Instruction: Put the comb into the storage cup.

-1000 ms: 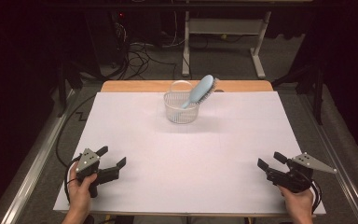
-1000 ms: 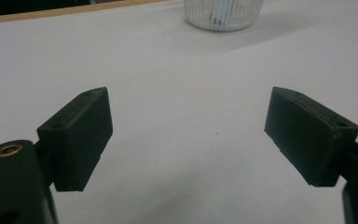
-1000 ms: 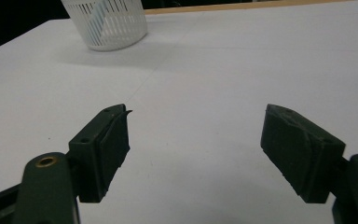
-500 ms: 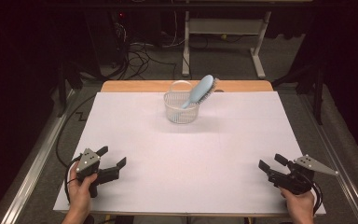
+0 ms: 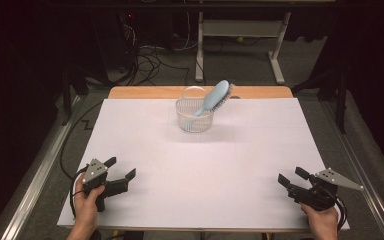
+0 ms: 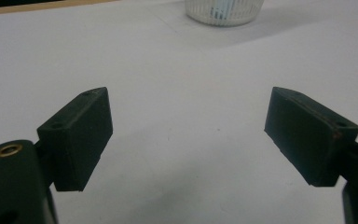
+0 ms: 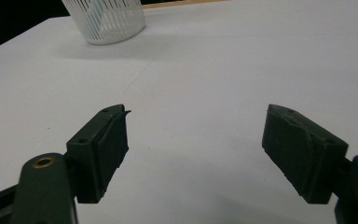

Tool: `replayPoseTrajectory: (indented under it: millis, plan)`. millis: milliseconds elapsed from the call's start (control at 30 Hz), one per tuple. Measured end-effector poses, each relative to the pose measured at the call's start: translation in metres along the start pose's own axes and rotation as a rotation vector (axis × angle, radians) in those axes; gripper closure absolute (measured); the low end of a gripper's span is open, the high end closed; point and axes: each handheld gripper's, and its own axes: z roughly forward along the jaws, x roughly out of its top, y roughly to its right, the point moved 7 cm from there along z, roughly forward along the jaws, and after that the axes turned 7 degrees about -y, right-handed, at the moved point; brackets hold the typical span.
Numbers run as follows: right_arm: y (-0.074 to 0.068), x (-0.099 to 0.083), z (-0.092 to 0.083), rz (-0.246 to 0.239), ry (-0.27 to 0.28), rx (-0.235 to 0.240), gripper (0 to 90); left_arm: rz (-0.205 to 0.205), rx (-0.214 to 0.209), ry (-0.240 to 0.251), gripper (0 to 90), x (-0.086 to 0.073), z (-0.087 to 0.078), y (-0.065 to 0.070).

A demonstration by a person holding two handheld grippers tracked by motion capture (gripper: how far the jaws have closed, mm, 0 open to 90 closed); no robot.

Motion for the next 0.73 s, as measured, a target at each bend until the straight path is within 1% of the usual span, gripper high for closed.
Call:
replayPoseTrajectory:
  millis: [133, 233, 400, 600, 733]
  plan:
    - [-0.0047, 0.0002, -0.0005, -0.011, 0.002, -0.002, 23.0, 0.002, -0.006, 0.002, 15.9, 0.0001, -0.0005, 0.0013]
    - [-0.0065, 0.0006, 0.0, -0.031, 0.003, 0.001, 23.0, -0.003, -0.006, -0.001, 15.9, 0.0001, 0.0005, 0.0007]
    - [-0.005, 0.0002, 0.0003, -0.016, -0.002, 0.006, 22.9, -0.001, -0.005, -0.005, 15.9, -0.0001, 0.0013, 0.0013]
    - [-0.0055, 0.0005, -0.0008, -0.021, 0.004, 0.003, 22.9, -0.001, -0.007, -0.001, 15.9, 0.0002, 0.0006, 0.0011]
    - [-0.0046, 0.0005, 0.0003, -0.014, 0.002, 0.005, 22.9, -0.006, -0.004, -0.003, 15.9, 0.0003, 0.0014, -0.0001]
